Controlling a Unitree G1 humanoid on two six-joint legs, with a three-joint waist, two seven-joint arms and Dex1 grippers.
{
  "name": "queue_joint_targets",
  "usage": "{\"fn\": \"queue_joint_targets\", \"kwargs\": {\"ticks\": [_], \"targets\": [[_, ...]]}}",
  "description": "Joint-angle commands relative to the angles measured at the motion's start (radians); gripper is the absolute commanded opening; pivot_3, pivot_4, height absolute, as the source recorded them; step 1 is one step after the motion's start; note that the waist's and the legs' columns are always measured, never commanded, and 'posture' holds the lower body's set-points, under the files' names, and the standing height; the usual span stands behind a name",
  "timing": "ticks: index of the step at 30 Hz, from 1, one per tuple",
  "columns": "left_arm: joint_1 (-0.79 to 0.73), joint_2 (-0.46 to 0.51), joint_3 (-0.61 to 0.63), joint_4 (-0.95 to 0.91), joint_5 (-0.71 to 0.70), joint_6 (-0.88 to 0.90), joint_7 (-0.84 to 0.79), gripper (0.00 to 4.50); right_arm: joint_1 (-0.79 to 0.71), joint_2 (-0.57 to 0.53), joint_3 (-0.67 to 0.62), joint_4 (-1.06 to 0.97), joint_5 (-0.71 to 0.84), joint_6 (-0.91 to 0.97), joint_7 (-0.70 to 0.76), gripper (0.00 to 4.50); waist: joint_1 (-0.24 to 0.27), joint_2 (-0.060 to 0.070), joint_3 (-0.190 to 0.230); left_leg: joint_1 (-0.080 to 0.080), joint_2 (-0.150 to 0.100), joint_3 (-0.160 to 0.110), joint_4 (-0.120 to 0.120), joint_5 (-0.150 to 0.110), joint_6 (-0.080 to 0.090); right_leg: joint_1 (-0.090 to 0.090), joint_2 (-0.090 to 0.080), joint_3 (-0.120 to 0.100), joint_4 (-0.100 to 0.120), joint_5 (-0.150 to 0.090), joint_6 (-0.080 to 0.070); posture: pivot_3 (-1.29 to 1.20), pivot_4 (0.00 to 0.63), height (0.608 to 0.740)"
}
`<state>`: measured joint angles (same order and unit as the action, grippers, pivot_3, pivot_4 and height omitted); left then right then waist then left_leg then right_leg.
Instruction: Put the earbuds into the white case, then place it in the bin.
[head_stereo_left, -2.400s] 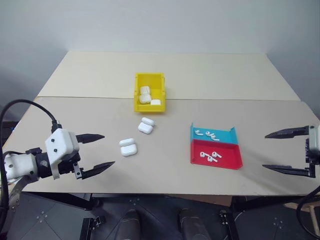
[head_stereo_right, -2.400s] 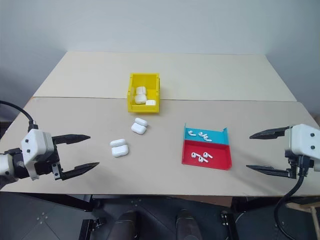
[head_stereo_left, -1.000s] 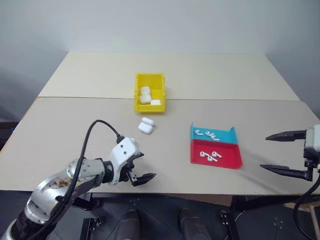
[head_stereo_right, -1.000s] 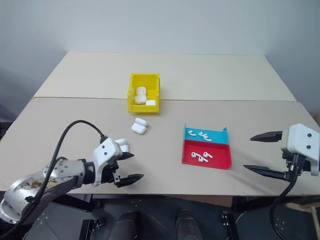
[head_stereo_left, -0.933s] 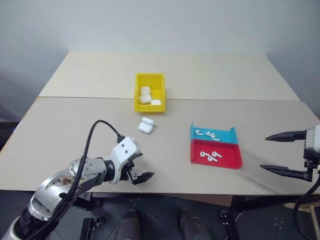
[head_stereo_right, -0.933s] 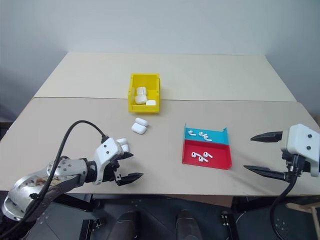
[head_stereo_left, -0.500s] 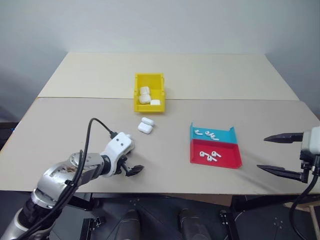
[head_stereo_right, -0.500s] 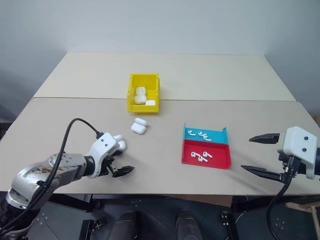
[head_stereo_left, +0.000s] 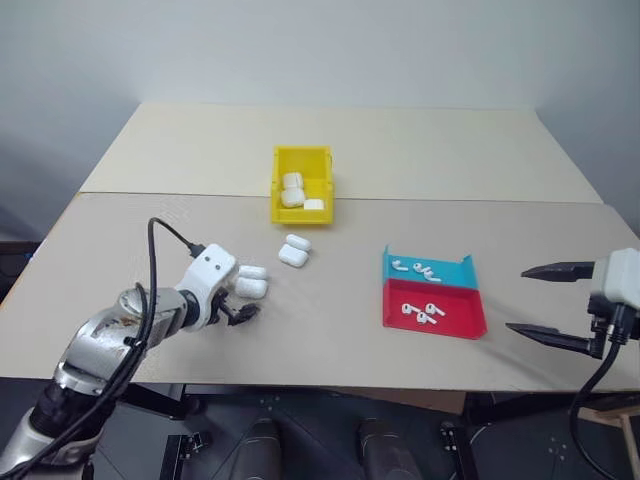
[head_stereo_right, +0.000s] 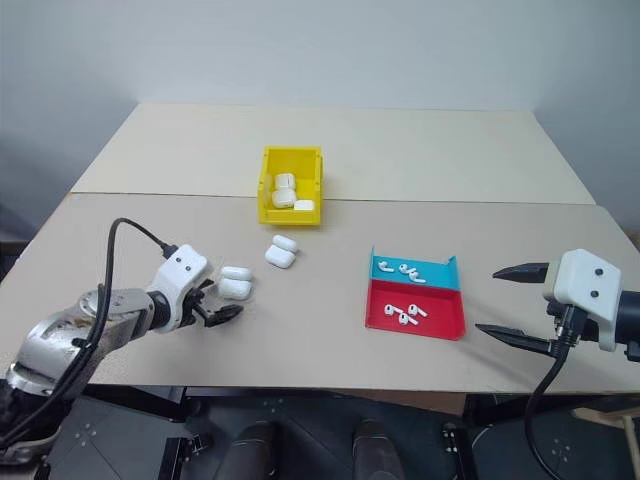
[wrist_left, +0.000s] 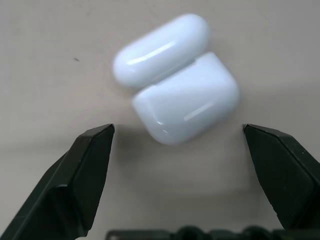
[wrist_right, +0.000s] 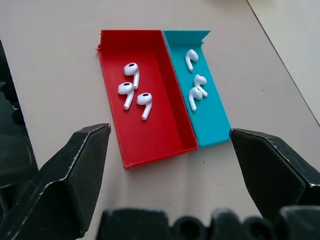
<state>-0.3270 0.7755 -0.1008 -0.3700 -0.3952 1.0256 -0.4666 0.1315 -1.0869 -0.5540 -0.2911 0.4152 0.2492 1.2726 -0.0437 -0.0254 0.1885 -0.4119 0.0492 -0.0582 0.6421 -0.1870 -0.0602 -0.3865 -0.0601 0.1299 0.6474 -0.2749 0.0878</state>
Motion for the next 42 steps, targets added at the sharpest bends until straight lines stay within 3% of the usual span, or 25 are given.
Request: {"fn": "queue_joint_targets", "kwargs": {"ticks": [1,3,8,13,16,21,31,33,39,40,42], "targets": [[-0.017,0.007,0.002,0.007,0.034,-0.014,-0.004,4.5,0.008,0.007,-0.028,-0.019,0.01,-0.009,-0.002,4.43,0.0,0.0,0.0,0.0,0.0,0.0,0.0,0.0,0.0,0.0,0.0,0.0,0.0,0.0,0.0,0.0,0.15,0.74],[-0.018,0.026,0.003,-0.006,0.043,-0.01,-0.017,4.5,0.022,0.012,-0.037,-0.031,0.012,-0.005,-0.002,4.43,-0.001,0.0,0.0,0.0,0.0,0.0,0.0,0.0,0.0,0.0,0.0,0.0,0.0,0.0,0.0,0.0,0.15,0.74],[-0.067,-0.009,0.162,-0.088,-0.13,0.22,-0.057,4.5,0.04,0.018,-0.048,-0.04,0.013,-0.004,-0.002,4.43,-0.003,0.0,0.0,0.0,0.0,0.0,0.0,0.0,0.0,0.0,0.0,0.0,0.0,0.0,0.0,0.0,0.15,0.74],[-0.117,-0.115,0.234,-0.202,-0.187,0.491,0.026,4.5,0.042,0.02,-0.044,-0.032,0.007,-0.009,-0.009,4.43,-0.001,0.0,0.0,-0.001,0.0,0.0,0.0,0.0,0.0,0.0,0.0,0.0,0.0,0.0,0.001,0.0,0.15,0.74],[-0.16,-0.207,0.244,-0.254,-0.144,0.582,0.174,4.5,0.051,0.022,-0.045,-0.047,0.01,-0.002,-0.013,4.43,0.0,-0.001,0.0,-0.001,0.0,-0.001,0.0,0.0,0.0,0.0,0.0,0.0,0.0,0.0,0.001,0.0,0.15,0.74],[-0.202,-0.242,0.152,-0.31,-0.148,0.589,0.459,4.5,0.078,0.021,-0.059,-0.055,0.011,0.005,-0.005,4.43,-0.002,-0.001,0.0,-0.001,0.0,-0.002,0.001,0.0,0.0,0.0,0.0,-0.001,0.0,0.001,0.001,0.0,0.15,0.74],[-0.275,-0.516,0.253,-0.246,-0.404,0.589,1.071,4.5,0.068,0.003,-0.023,-0.032,-0.01,-0.004,-0.008,4.43,0.002,-0.002,0.0,-0.001,-0.001,-0.002,0.001,0.0,0.0,0.0,0.0,0.0,0.0,0.002,0.002,0.0,0.15,0.74],[-0.293,-0.587,0.306,-0.214,-0.494,0.589,1.21,4.5,0.072,0.001,-0.023,-0.03,-0.018,-0.005,-0.007,4.43,0.003,-0.002,0.0,-0.001,-0.001,-0.002,0.002,0.0,0.0,0.001,0.0,0.0,0.0,0.002,0.002,0.0,0.15,0.74],[-0.295,-0.61,0.363,-0.129,-0.866,0.589,1.597,4.5,0.091,0.003,-0.037,-0.035,-0.026,0.005,-0.003,4.43,0.003,-0.002,0.0,-0.001,-0.002,-0.003,0.002,0.0,0.0,0.001,0.0,0.0,0.0,0.003,0.0,0.0,0.15,0.74],[-0.294,-0.598,0.358,-0.117,-0.93,0.589,1.653,4.5,0.093,0.003,-0.038,-0.037,-0.026,0.007,-0.005,4.43,0.005,-0.002,0.0,-0.001,-0.002,-0.003,0.002,0.0,0.0,0.001,0.0,0.0,0.0,0.003,0.0,0.0,0.15,0.74],[-0.276,-0.421,0.217,-0.057,-1.323,0.357,1.917,4.5,0.097,0.003,-0.038,-0.038,-0.025,0.01,-0.005,4.43,0.005,-0.003,0.0,-0.001,-0.002,-0.003,0.002,0.0,-0.001,0.001,0.0,0.0,0.0,0.003,0.0,0.0,0.15,0.74]]}}
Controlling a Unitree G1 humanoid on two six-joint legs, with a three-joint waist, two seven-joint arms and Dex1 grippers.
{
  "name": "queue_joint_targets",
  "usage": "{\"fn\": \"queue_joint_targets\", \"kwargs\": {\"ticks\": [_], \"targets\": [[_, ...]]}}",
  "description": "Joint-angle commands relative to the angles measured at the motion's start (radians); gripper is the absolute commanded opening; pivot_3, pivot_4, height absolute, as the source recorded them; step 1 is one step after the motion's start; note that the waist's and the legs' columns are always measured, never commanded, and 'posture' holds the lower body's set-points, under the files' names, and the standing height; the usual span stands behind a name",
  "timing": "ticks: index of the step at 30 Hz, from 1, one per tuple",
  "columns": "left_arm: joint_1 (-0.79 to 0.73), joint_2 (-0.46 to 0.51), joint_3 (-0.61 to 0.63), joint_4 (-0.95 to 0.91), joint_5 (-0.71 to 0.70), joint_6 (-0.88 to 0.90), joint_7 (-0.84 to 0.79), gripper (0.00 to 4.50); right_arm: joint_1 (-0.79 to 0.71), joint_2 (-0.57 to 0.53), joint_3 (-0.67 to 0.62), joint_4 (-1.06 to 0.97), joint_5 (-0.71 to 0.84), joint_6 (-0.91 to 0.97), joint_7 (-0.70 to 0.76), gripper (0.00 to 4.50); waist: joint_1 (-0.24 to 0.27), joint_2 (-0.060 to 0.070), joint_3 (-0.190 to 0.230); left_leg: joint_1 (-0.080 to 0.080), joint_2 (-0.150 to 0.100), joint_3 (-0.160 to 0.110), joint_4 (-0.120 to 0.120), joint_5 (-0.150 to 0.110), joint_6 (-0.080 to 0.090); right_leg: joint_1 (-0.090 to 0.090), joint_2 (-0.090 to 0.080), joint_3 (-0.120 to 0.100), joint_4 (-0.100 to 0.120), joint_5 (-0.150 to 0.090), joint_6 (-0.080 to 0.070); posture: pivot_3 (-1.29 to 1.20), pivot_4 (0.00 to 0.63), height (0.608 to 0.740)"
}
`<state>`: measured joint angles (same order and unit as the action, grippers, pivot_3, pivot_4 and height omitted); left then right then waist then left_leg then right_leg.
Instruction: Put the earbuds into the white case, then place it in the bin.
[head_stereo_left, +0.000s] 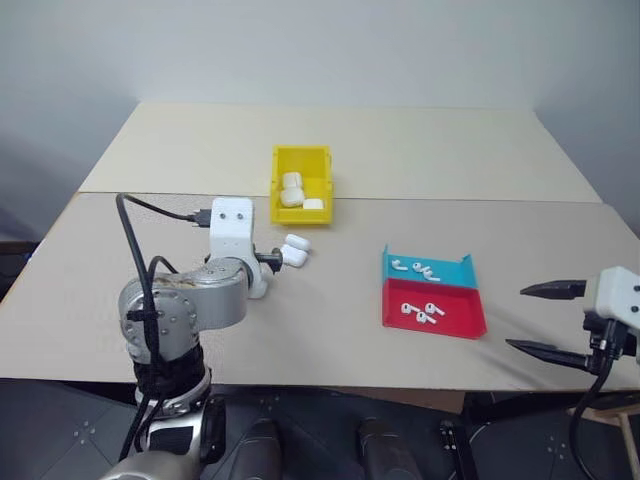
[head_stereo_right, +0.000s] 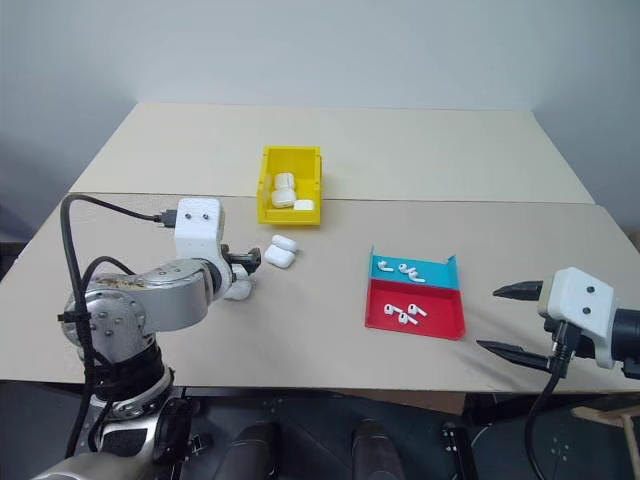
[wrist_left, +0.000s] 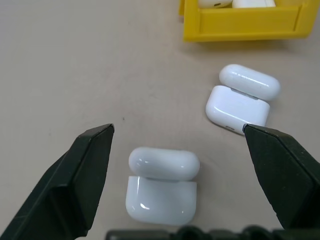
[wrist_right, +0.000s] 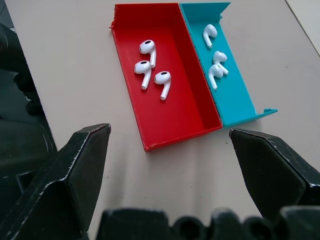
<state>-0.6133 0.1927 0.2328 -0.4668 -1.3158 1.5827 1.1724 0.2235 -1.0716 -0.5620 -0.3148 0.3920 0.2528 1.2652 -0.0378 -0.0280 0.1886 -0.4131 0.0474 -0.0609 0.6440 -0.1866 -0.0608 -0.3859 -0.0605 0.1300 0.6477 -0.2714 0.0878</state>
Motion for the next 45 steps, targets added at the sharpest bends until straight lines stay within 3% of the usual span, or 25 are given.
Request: {"fn": "queue_joint_targets", "kwargs": {"ticks": [1,2,5,11,27,45], "targets": [[0.015,0.256,-0.188,0.054,-0.548,-0.295,0.356,4.5,0.005,-0.012,-0.027,-0.015,-0.002,0.007,0.0,4.43,-0.002,0.0,0.0,0.0,0.001,-0.001,0.0,0.0,0.0,0.0,0.0,0.0,0.001,0.001,-0.001,0.0,0.15,0.74],[0.029,0.31,-0.236,0.061,-0.628,-0.373,0.401,4.5,0.005,-0.01,-0.025,-0.015,-0.003,0.006,-0.002,4.43,-0.002,0.0,0.0,0.001,0.001,-0.001,-0.001,0.0,0.0,0.0,0.0,0.001,0.001,0.003,-0.005,0.0,0.15,0.74],[0.04,0.42,-0.338,0.04,-0.656,-0.477,0.421,4.5,0.01,-0.007,-0.022,-0.017,-0.006,0.007,-0.007,4.43,0.008,0.001,0.0,0.002,-0.001,0.0,0.0,0.0,0.0,0.001,-0.001,0.001,0.0,0.004,-0.006,0.0,0.15,0.74],[0.021,0.513,-0.413,0.068,-0.656,-0.564,0.353,4.5,0.018,-0.005,-0.025,-0.021,-0.006,0.009,-0.009,4.43,0.032,0.0,0.0,0.002,-0.001,0.001,-0.001,0.002,-0.004,0.001,-0.001,0.0,-0.002,0.004,-0.005,0.0,0.15,0.74],[-0.068,0.538,-0.525,0.218,-0.656,-0.556,0.229,4.5,0.048,-0.001,-0.056,-0.032,-0.015,0.02,-0.017,4.43,0.039,0.0,0.0,0.0,-0.001,0.001,-0.001,0.002,-0.005,0.0,-0.001,0.0,-0.004,0.004,-0.005,0.0,0.15,0.74],[-0.106,0.473,-0.546,0.32,-0.554,-0.52,0.08,4.5,0.06,0.004,-0.049,-0.044,-0.018,0.025,-0.046,4.43,0.037,0.0,0.0,-0.001,-0.001,0.001,-0.001,0.003,-0.005,-0.001,-0.001,0.0,-0.005,0.004,-0.002,0.0,0.15,0.74]]}}
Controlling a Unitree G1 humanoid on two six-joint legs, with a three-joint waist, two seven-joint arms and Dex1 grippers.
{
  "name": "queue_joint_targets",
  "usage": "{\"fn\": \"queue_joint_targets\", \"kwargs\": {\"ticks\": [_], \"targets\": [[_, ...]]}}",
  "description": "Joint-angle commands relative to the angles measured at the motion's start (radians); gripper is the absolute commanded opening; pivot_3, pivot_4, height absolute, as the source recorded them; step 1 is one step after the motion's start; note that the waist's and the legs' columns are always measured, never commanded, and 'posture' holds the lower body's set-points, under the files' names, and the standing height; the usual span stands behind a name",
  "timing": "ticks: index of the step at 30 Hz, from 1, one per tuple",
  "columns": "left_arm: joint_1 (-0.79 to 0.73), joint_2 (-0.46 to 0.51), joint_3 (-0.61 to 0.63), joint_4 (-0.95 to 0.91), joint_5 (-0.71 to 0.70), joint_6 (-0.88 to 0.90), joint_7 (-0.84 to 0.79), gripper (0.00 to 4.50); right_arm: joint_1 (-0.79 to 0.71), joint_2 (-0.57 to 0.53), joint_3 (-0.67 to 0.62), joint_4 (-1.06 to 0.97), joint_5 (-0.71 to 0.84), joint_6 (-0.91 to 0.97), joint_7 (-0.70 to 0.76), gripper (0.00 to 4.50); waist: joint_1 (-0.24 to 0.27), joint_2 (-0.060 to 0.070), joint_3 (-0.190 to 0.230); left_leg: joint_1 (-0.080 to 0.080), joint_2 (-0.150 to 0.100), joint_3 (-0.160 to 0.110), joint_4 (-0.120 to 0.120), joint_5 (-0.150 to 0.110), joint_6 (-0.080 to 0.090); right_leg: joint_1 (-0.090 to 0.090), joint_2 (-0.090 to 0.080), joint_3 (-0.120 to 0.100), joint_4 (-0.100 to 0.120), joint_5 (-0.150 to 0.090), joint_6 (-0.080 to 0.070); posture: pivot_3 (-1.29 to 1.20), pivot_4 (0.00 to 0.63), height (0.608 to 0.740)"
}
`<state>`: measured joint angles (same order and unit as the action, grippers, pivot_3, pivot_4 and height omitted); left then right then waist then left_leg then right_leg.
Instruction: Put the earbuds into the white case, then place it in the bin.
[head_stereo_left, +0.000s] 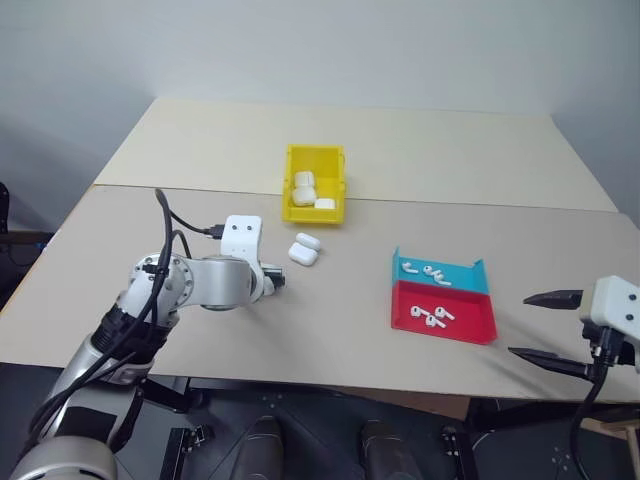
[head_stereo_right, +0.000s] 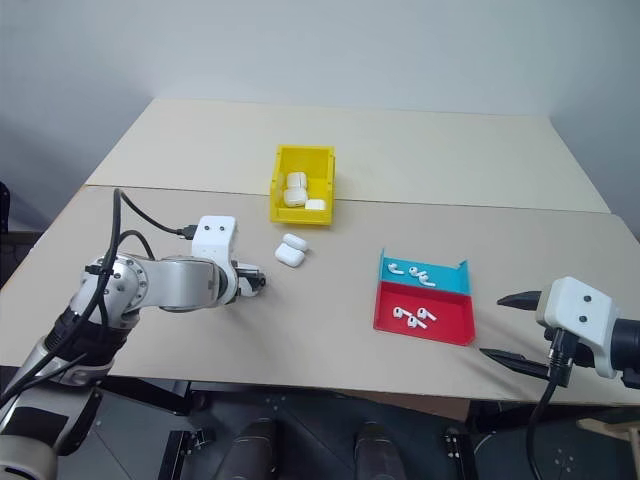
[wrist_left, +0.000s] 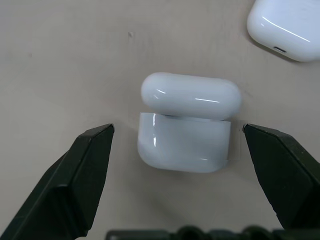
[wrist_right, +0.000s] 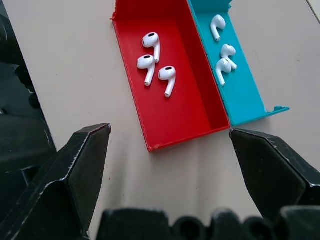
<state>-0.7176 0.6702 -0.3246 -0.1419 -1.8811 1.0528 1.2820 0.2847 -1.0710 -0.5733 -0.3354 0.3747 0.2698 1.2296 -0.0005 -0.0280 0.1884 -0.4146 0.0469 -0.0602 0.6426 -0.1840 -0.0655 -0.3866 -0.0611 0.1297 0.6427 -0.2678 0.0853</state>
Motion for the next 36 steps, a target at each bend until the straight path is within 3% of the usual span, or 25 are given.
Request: {"fn": "queue_joint_targets", "kwargs": {"ticks": [1,17,23,29,34,36], "targets": [[0.0,-0.006,0.009,-0.002,0.026,0.013,-0.033,4.5,0.001,0.004,-0.037,-0.026,-0.001,0.008,-0.012,4.43,0.0,0.0,0.0,0.0,0.0,0.0,0.0,0.0,0.0,0.0,0.0,0.0,0.0,0.0,0.0,0.0,0.15,0.74],[0.039,-0.044,0.032,0.034,0.092,0.024,-0.062,4.5,0.018,0.011,-0.039,-0.041,-0.009,0.021,-0.026,4.43,0.0,0.0,0.0,0.0,0.0,0.0,0.0,0.0,0.0,0.0,0.0,0.0,0.0,-0.001,0.002,0.0,0.15,0.74],[0.028,-0.061,0.056,0.052,0.153,0.046,-0.093,2.8,0.017,0.014,-0.037,-0.036,-0.015,0.018,-0.03,4.5,0.006,0.0,0.0,0.0,0.0,0.0,0.0,0.0,0.0,0.0,0.0,0.0,0.0,-0.002,0.003,0.0,0.15,0.74],[0.007,-0.04,0.078,0.005,0.172,0.095,-0.128,2.8,0.014,0.01,-0.037,-0.033,-0.018,0.019,-0.033,4.5,0.006,0.0,0.0,0.0,0.0,0.0,0.0,0.0,0.0,0.0,0.0,0.0,0.0,-0.002,0.004,0.0,0.15,0.74],[-0.017,0.036,0.156,-0.146,0.212,0.112,-0.315,2.8,0.0,0.0,-0.04,-0.029,-0.018,0.02,-0.034,4.5,0.001,0.0,0.0,-0.002,0.0,0.0,0.0,0.0,0.0,-0.002,0.0,0.0,-0.001,-0.002,0.004,0.0,0.15,0.74],[0.006,0.085,0.223,-0.246,0.295,0.079,-0.515,2.8,-0.014,-0.017,-0.045,-0.045,-0.005,0.041,-0.028,4.5,-0.003,0.0,0.0,-0.002,0.0,0.0,0.0,0.0,0.0,-0.002,0.0,0.0,-0.001,-0.002,0.004,0.0,0.15,0.74]]}}
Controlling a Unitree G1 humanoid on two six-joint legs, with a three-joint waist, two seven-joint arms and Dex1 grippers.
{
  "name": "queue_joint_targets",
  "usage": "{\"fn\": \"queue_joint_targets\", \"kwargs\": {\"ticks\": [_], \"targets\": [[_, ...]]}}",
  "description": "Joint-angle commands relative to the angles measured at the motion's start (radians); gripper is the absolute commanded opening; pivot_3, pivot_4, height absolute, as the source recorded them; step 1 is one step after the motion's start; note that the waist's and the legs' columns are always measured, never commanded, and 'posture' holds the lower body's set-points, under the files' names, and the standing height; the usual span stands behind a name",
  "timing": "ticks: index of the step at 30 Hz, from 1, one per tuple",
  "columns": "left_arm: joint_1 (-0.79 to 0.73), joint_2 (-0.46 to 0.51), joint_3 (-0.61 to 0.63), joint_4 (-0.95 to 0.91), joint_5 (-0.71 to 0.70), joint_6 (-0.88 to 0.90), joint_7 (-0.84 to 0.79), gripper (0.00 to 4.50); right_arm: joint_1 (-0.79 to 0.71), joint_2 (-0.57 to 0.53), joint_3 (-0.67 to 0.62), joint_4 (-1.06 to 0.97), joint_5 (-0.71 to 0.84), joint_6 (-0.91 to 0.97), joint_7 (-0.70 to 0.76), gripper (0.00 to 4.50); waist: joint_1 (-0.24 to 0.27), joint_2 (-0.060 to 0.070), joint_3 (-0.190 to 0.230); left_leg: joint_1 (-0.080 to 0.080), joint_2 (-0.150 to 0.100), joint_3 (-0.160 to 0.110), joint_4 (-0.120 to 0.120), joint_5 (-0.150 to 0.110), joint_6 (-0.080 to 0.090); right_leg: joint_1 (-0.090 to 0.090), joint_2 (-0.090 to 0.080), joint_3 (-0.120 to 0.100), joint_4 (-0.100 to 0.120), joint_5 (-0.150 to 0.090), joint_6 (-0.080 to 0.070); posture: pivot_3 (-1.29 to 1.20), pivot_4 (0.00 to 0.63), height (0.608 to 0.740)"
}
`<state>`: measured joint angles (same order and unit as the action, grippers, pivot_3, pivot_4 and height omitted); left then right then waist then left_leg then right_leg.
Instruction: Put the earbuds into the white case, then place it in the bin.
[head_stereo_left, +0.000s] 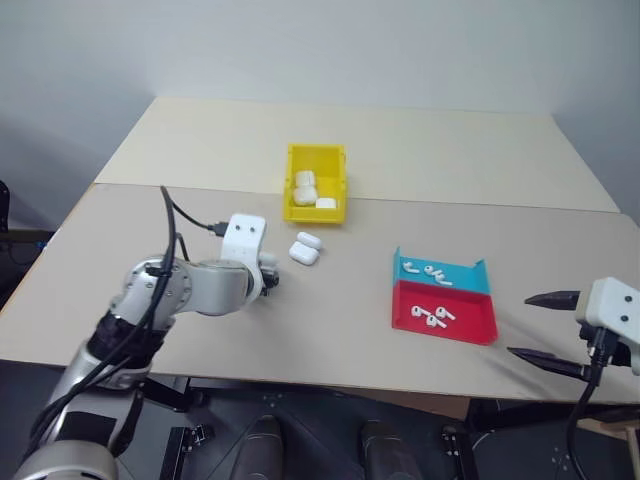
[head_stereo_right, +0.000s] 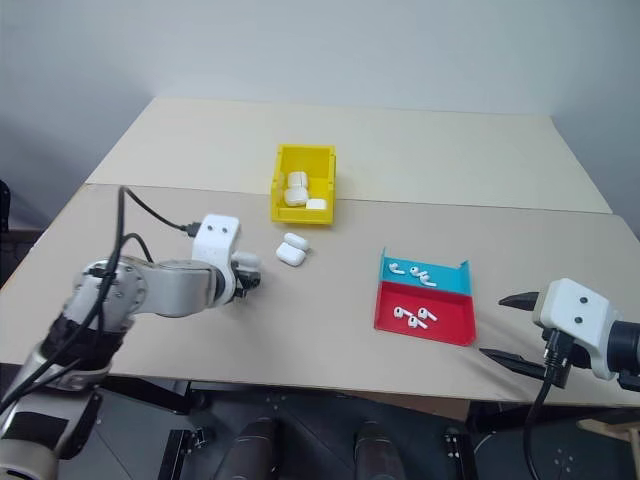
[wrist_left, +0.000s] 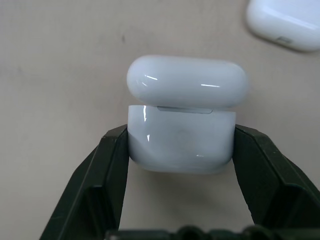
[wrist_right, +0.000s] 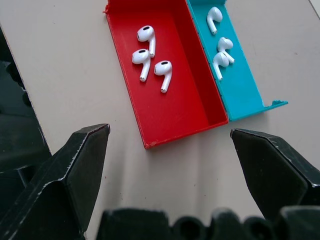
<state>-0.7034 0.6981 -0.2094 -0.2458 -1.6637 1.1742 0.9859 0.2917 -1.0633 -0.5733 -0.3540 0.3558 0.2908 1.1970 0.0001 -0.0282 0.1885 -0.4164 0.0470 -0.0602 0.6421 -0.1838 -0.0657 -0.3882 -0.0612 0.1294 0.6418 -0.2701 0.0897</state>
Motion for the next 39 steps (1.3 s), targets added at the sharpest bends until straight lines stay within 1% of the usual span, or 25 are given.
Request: {"fn": "queue_joint_targets", "kwargs": {"ticks": [1,2,3,4,5,6,7,9,10,13,15,17,19,20,21,23,25,27,29,30,34,39], "targets": [[0.003,0.074,0.125,-0.17,0.114,-0.05,-0.29,2.8,-0.027,-0.031,-0.045,-0.03,0.017,0.027,0.008,4.5,-0.007,0.0,0.0,0.0,0.0,0.0,0.0,0.0,0.0,0.0,0.0,0.0,0.0,0.0,0.0,0.0,0.15,0.74],[0.063,0.077,0.176,-0.232,0.219,-0.163,-0.479,2.8,-0.037,-0.05,-0.046,-0.042,0.031,0.051,0.02,4.5,-0.011,0.001,0.0,0.0,0.0,0.0,0.0,0.0,0.0,0.0,0.0,0.0,0.0,0.0,0.0,0.0,0.15,0.74],[0.115,0.081,0.21,-0.272,0.302,-0.252,-0.626,2.8,-0.047,-0.066,-0.045,-0.053,0.038,0.067,0.026,4.5,-0.015,0.002,-0.001,0.0,0.0,0.0,-0.001,0.0,0.0,0.0,0.0,0.0,0.0,0.0,0.0,0.0,0.15,0.74],[0.168,0.088,0.223,-0.314,0.418,-0.351,-0.739,2.8,-0.057,-0.079,-0.045,-0.065,0.042,0.075,0.032,4.5,-0.017,0.003,-0.001,0.001,0.0,0.002,-0.001,0.0,0.0,0.0,0.0,0.001,-0.001,0.0,0.0,0.0,0.15,0.74],[0.214,0.084,0.216,-0.337,0.521,-0.441,-0.835,2.8,-0.07,-0.09,-0.04,-0.071,0.044,0.073,0.039,4.5,-0.019,0.002,-0.001,0.002,0.0,0.003,-0.002,0.0,0.0,0.0,-0.001,0.002,-0.001,0.0,0.0,0.0,0.15,0.74],[0.243,0.077,0.204,-0.34,0.595,-0.497,-0.894,2.8,-0.08,-0.095,-0.034,-0.072,0.044,0.069,0.043,4.5,-0.019,0.002,-0.001,0.002,0.001,0.003,-0.003,0.0,0.0,0.0,0.0,0.001,-0.001,0.0,-0.001,0.0,0.15,0.74],[0.29,0.057,0.188,-0.329,0.678,-0.598,-1.011,2.8,-0.098,-0.107,-0.032,-0.078,0.057,0.071,0.056,4.5,-0.016,0.002,-0.001,0.002,0.001,0.003,-0.003,0.0,0.0,0.0,0.0,0.001,-0.001,0.0,-0.001,0.0,0.15,0.74],[0.363,0.005,0.151,-0.266,0.795,-0.779,-1.25,2.8,-0.134,-0.152,-0.014,-0.093,0.07,0.109,0.073,4.5,-0.015,0.002,-0.001,0.001,0.001,0.003,-0.003,0.0,0.0,0.0,0.0,0.001,-0.002,-0.002,-0.005,0.0,0.15,0.74],[0.383,-0.023,0.142,-0.236,0.837,-0.842,-1.326,2.8,-0.148,-0.171,-0.002,-0.095,0.074,0.131,0.077,4.5,-0.013,0.002,-0.001,0.001,0.001,0.003,-0.002,0.0,0.0,0.001,0.0,0.001,-0.002,-0.003,-0.008,0.0,0.15,0.74],[0.426,-0.126,0.1,-0.114,0.936,-1.037,-1.571,2.8,-0.214,-0.21,0.051,-0.1,0.074,0.122,0.079,4.5,-0.01,0.001,-0.001,0.001,0.001,0.003,-0.002,0.0,0.0,0.001,-0.001,0.001,-0.004,-0.003,-0.008,0.0,0.15,0.74],[0.44,-0.175,0.07,-0.048,0.969,-1.138,-1.729,2.8,-0.263,-0.26,0.118,-0.115,0.076,0.161,0.074,4.5,-0.013,0.001,-0.001,0.0,0.001,0.003,-0.002,0.0,0.0,0.001,0.0,0.001,-0.005,-0.002,-0.008,0.0,0.15,0.74],[0.451,-0.251,0.061,0.015,0.978,-1.245,-1.857,2.8,-0.318,-0.318,0.202,-0.129,0.085,0.227,0.073,4.5,-0.015,0.002,-0.001,-0.002,0.002,0.003,-0.002,0.0,0.001,-0.001,0.0,0.001,-0.006,-0.002,-0.008,0.0,0.15,0.74],[0.467,-0.337,0.062,0.078,1.016,-1.346,-1.897,2.8,-0.381,-0.366,0.297,-0.144,0.074,0.273,0.068,4.5,-0.016,0.003,-0.002,-0.003,0.002,0.003,-0.002,0.0,0.002,-0.001,0.0,0.001,-0.008,0.0,-0.006,0.0,0.15,0.74],[0.466,-0.358,0.054,0.111,1.041,-1.387,-1.939,2.8,-0.426,-0.379,0.353,-0.152,0.067,0.298,0.059,4.5,-0.018,0.003,-0.002,-0.004,0.002,0.003,-0.002,0.0,0.002,-0.001,0.0,0.0,-0.008,0.004,-0.005,0.0,0.15,0.74],[0.466,-0.372,0.048,0.138,1.048,-1.418,-1.997,2.8,-0.473,-0.382,0.405,-0.155,0.057,0.315,0.05,4.5,-0.017,0.003,-0.002,-0.004,0.002,0.003,-0.002,-0.001,0.002,-0.001,0.0,0.0,-0.009,0.005,-0.006,0.0,0.15,0.74],[0.471,-0.389,0.043,0.152,1.007,-1.43,-2.107,2.8,-0.565,-0.375,0.501,-0.161,0.033,0.331,0.055,4.5,-0.022,0.003,-0.002,-0.005,0.003,0.003,-0.002,-0.001,0.002,-0.002,0.0,0.0,-0.009,0.005,-0.005,0.0,0.15,0.74],[0.467,-0.416,0.05,0.168,0.985,-1.448,-2.167,2.8,-0.641,-0.362,0.599,-0.162,-0.024,0.317,0.073,4.5,-0.021,0.004,-0.002,-0.006,0.003,0.003,-0.002,-0.001,0.002,-0.003,0.0,0.0,-0.009,0.005,-0.005,0.0,0.15,0.74],[0.46,-0.43,0.057,0.192,0.992,-1.475,-2.221,2.8,-0.726,-0.326,0.704,-0.157,-0.071,0.343,0.089,4.5,-0.021,0.004,-0.002,-0.006,0.003,0.003,-0.002,-0.001,0.002,-0.003,0.0,0.0,-0.01,0.005,-0.003,0.0,0.15,0.74],[0.454,-0.433,0.065,0.221,1.007,-1.513,-2.277,2.8,-0.785,-0.28,0.799,-0.14,-0.136,0.352,0.095,4.12,-0.021,0.004,-0.002,-0.005,0.003,0.003,-0.002,-0.001,0.002,-0.003,0.0,-0.001,-0.01,0.004,-0.002,0.0,0.15,0.74],[0.456,-0.433,0.069,0.213,1.011,-1.506,-2.269,2.8,-0.805,-0.26,0.842,-0.13,-0.174,0.356,0.095,3.88,-0.021,0.004,-0.002,-0.005,0.003,0.002,-0.002,-0.001,0.002,-0.003,0.0,-0.001,-0.01,0.004,-0.001,0.0,0.15,0.74],[0.463,-0.43,0.091,0.175,1.012,-1.475,-2.239,2.8,-0.865,-0.18,0.94,-0.106,-0.268,0.415,0.066,2.54,-0.021,0.004,-0.002,-0.006,0.003,0.002,-0.002,0.0,0.003,-0.003,0.0,-0.001,-0.009,0.004,-0.001,0.0,0.15,0.74],[0.503,-0.392,0.116,0.147,0.997,-1.465,-2.272,2.8,-0.91,-0.085,1.025,-0.096,-0.354,0.501,0.03,2.54,-0.022,0.004,-0.002,-0.006,0.003,0.002,-0.002,0.0,0.003,-0.004,0.0,-0.001,-0.008,0.006,-0.004,0.0,0.15,0.74]]}}
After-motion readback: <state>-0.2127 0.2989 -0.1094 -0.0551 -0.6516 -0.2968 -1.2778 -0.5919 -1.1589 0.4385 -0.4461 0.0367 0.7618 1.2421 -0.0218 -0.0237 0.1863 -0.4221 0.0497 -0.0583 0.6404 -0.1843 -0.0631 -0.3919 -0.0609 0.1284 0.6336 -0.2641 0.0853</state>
